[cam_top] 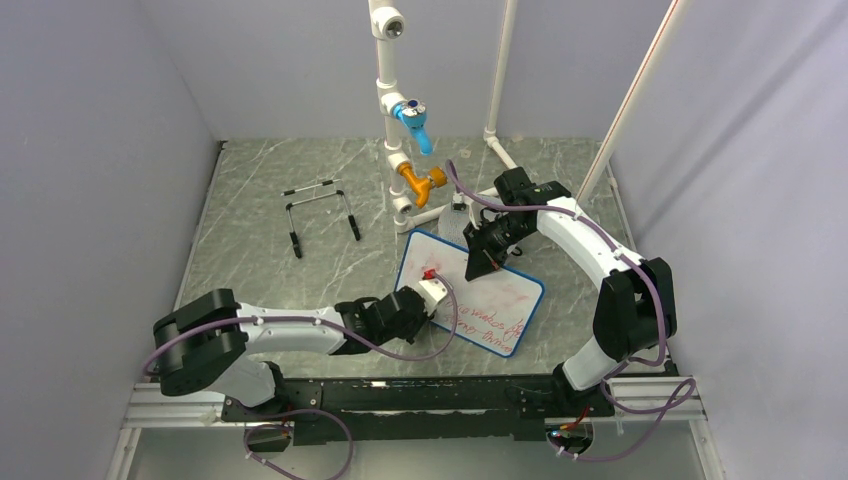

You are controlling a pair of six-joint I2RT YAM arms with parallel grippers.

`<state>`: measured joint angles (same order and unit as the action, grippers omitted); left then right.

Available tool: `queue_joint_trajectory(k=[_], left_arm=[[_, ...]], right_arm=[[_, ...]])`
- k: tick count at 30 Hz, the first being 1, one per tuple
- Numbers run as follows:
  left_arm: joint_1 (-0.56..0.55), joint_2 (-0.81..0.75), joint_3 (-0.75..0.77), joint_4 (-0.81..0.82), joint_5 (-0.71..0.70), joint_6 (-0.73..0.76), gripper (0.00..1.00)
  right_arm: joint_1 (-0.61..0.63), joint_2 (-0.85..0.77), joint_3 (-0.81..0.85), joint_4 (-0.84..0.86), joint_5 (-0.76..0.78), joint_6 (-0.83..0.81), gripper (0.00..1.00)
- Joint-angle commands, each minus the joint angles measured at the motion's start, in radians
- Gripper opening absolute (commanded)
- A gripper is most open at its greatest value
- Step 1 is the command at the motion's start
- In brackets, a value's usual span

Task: Erase the whiteboard
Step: Erase the whiteboard at the center of the board.

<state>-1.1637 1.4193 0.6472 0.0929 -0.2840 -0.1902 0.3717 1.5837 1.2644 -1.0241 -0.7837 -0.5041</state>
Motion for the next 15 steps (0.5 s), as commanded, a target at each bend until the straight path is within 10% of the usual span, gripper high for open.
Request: queue_joint_trajectory(k=[1, 15], left_arm=[[-0.007, 0.033, -0.026, -0.022, 0.01, -0.071, 0.0], [0.04, 0.076, 0.173, -0.089, -0.178, 0.005, 0.0]], right_arm=[[0.012, -0.026, 0.005, 0.044, -0.081, -0.076, 0.0], [0.011, -0.03, 0.005, 0.042, -0.084, -0.078, 0.0]])
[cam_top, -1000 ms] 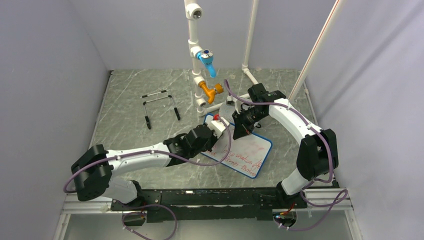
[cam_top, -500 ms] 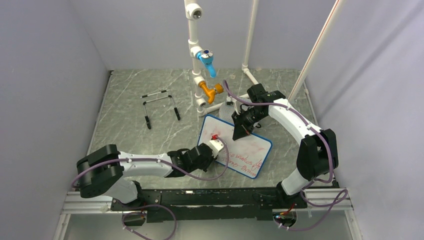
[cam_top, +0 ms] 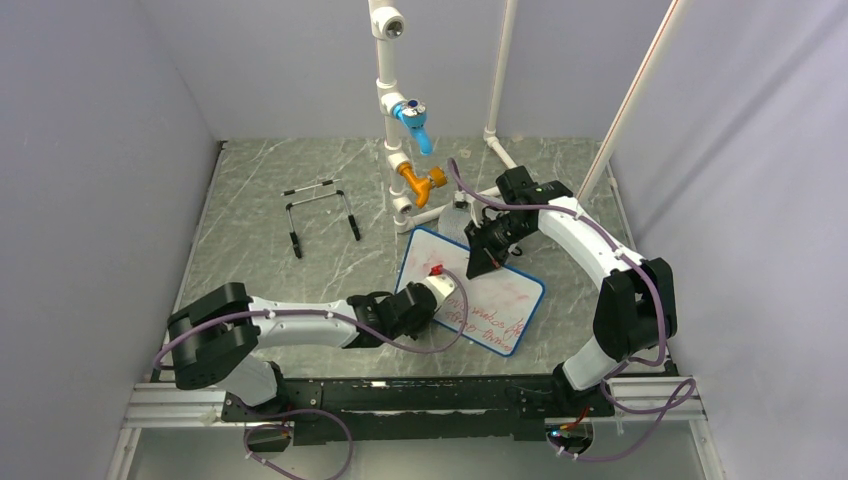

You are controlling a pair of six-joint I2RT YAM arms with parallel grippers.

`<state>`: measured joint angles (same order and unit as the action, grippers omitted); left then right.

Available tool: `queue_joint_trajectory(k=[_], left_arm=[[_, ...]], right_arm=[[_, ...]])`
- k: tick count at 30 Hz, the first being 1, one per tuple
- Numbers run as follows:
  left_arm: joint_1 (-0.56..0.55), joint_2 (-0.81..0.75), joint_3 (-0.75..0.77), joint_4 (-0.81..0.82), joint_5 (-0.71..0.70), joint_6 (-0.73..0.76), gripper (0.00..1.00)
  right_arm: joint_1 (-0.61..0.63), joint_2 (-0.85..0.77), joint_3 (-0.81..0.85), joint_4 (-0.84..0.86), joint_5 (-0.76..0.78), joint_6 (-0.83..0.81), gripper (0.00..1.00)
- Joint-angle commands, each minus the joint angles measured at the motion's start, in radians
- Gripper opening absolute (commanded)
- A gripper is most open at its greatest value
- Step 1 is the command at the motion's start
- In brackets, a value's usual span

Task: Erase the whiteboard
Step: Erase the whiteboard at the center of the board.

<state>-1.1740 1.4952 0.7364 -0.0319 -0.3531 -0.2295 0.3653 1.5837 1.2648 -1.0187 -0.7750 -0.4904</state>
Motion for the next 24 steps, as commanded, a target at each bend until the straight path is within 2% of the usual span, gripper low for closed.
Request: queue_joint_trajectory(k=[1, 12, 18, 24], left_arm=[[0.058, -0.004, 0.097, 0.038, -0.11, 0.055, 0.0], [0.082, -0.056, 0.247, 0.0, -0.071, 0.14, 0.0], [0.08, -0.063, 0.194, -0.004, -0.062, 0.113, 0.0], [0.076, -0.043, 0.108, 0.007, 0.05, 0.054, 0.0]], right_arm=[[0.018, -0.029, 0.005, 0.036, -0.093, -0.092, 0.0], [0.017, -0.03, 0.006, 0.035, -0.09, -0.093, 0.0], [0.017, -0.029, 0.004, 0.035, -0.092, -0.094, 0.0], [0.018, -0.029, 0.004, 0.035, -0.093, -0.094, 0.0]])
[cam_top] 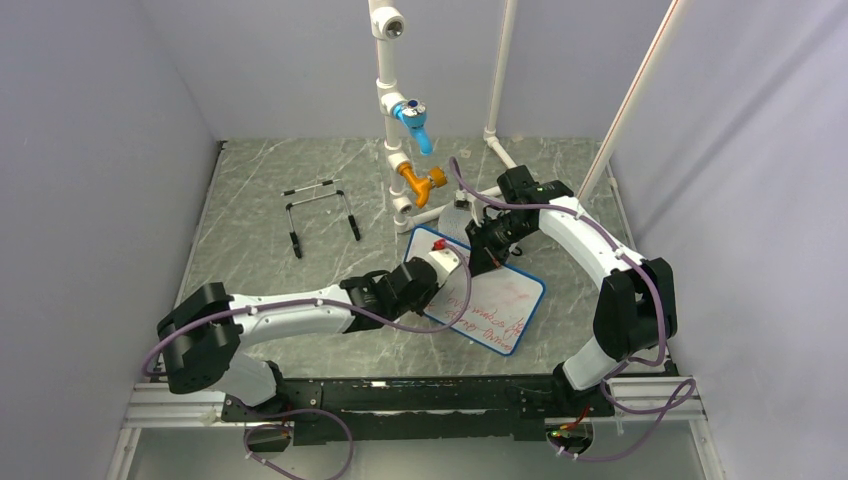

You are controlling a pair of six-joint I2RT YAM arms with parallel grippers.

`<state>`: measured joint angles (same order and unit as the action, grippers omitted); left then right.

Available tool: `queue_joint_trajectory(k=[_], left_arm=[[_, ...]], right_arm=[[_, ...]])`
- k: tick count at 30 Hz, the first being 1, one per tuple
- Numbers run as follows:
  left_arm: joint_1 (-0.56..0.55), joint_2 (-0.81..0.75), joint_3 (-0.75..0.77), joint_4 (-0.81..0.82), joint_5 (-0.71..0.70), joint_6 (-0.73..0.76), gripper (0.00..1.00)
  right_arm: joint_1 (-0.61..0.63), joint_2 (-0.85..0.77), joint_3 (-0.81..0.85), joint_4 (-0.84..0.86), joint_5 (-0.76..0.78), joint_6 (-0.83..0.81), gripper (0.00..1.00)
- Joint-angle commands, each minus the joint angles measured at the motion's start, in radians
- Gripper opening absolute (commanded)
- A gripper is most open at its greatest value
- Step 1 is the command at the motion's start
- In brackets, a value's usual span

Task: Erase the whiteboard
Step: Erase the whiteboard at the center of the board.

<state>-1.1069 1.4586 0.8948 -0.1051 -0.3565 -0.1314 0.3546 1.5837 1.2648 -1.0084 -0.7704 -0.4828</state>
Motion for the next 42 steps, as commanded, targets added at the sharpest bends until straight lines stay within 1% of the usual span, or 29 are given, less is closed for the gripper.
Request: queue_joint_trajectory(k=[1, 9, 14, 21, 27, 36, 39, 42], left_arm=[[0.004, -0.002, -0.074, 0.083, 0.062, -0.055, 0.0], [-0.024, 0.041, -0.169, 0.075, 0.101, -0.136, 0.0], [-0.024, 0.048, -0.175, 0.08, 0.12, -0.132, 0.0], [-0.021, 0.078, -0.039, 0.045, 0.092, -0.048, 0.0], [0.017, 0.101, 0.101, 0.017, 0.04, 0.022, 0.0], [0.036, 0.102, 0.287, -0.012, 0.037, 0.104, 0.0], [0.036, 0.087, 0.314, -0.013, 0.031, 0.115, 0.0], [0.038, 0.066, 0.303, -0.008, 0.026, 0.114, 0.0]], right_arm=[[0.028, -0.029, 0.004, 0.025, -0.096, -0.102, 0.0], [0.028, -0.028, 0.004, 0.023, -0.098, -0.102, 0.0], [0.028, -0.028, 0.005, 0.024, -0.099, -0.102, 0.0], [0.029, -0.029, 0.005, 0.023, -0.098, -0.102, 0.0], [0.029, -0.03, 0.006, 0.021, -0.099, -0.105, 0.0], [0.029, -0.03, 0.005, 0.022, -0.098, -0.105, 0.0], [0.028, -0.03, 0.005, 0.021, -0.098, -0.105, 0.0], [0.029, -0.03, 0.005, 0.022, -0.096, -0.105, 0.0]])
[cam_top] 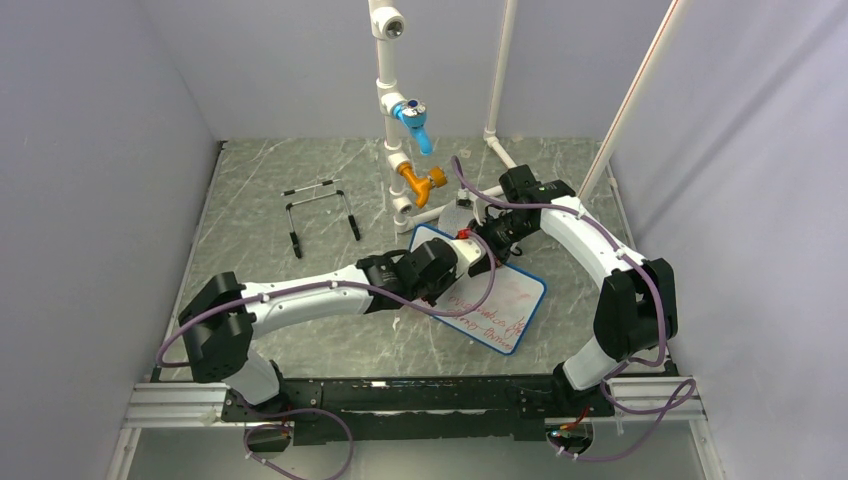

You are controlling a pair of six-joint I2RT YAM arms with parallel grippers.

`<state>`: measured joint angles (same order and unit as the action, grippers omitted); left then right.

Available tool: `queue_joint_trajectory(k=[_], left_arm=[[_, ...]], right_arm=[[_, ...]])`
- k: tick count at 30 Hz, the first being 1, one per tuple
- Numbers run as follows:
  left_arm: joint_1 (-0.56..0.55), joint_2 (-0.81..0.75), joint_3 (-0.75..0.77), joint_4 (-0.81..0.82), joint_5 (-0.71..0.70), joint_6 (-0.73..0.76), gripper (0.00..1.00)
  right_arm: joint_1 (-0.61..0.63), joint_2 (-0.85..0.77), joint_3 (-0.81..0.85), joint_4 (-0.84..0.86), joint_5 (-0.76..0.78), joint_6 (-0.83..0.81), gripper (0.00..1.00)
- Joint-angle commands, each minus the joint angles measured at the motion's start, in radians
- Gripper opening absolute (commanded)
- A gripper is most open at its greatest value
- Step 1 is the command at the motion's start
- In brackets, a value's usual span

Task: Erase the whiteboard
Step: Erase the whiteboard at the center of the board.

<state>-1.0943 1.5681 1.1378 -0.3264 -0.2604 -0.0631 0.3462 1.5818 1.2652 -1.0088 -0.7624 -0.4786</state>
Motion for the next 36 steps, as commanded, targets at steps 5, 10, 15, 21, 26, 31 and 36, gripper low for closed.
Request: queue_joint_trajectory(k=[5, 10, 15, 21, 26, 31, 36], left_arm=[[0.043, -0.082, -0.037, 0.24, -0.04, 0.0, 0.0], [0.045, -0.118, -0.183, 0.288, 0.027, -0.068, 0.0], [0.044, -0.123, -0.355, 0.382, 0.106, -0.128, 0.0], [0.001, -0.061, -0.401, 0.412, 0.157, -0.159, 0.0], [-0.003, -0.021, -0.385, 0.389, 0.152, -0.168, 0.0], [-0.002, -0.046, -0.313, 0.349, 0.1, -0.122, 0.0], [0.027, -0.048, -0.169, 0.3, 0.053, -0.058, 0.0]], right_arm=[[0.037, -0.03, 0.004, 0.02, -0.104, -0.109, 0.0], [0.037, -0.028, 0.004, 0.022, -0.103, -0.11, 0.0], [0.036, -0.027, 0.005, 0.022, -0.104, -0.11, 0.0], [0.036, -0.024, 0.005, 0.022, -0.106, -0.11, 0.0], [0.037, -0.025, 0.005, 0.021, -0.107, -0.109, 0.0], [0.037, -0.024, 0.005, 0.02, -0.109, -0.11, 0.0], [0.036, -0.026, 0.005, 0.021, -0.107, -0.109, 0.0]])
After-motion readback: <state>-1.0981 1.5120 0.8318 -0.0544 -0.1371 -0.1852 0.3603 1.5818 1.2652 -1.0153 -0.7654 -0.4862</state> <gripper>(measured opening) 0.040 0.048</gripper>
